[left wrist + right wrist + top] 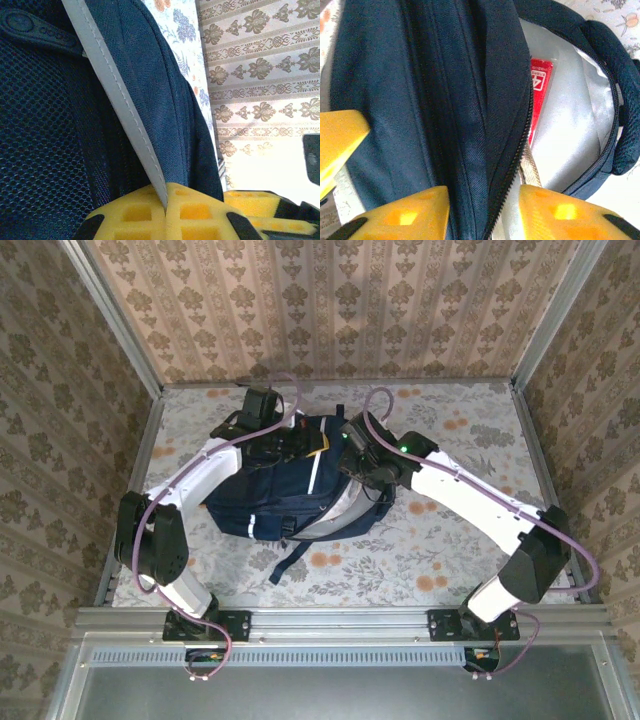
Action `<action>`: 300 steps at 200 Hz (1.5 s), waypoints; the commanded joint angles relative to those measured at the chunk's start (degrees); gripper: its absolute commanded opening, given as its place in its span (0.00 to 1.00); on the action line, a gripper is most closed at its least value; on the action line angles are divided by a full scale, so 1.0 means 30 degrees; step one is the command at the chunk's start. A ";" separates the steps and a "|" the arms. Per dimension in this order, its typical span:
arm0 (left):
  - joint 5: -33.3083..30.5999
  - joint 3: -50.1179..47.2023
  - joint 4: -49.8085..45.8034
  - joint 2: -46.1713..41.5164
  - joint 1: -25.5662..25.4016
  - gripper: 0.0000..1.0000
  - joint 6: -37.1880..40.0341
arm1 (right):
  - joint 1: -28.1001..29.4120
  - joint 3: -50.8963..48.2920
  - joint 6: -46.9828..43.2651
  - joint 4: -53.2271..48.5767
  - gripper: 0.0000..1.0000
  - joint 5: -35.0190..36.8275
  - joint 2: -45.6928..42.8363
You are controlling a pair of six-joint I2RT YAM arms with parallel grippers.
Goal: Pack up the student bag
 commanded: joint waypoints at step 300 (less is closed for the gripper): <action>0.1406 0.1631 0.0061 -0.1924 0.5459 0.00 -0.1542 | -0.4162 -1.7314 -0.9678 2.2306 0.00 -0.7693 -1.0644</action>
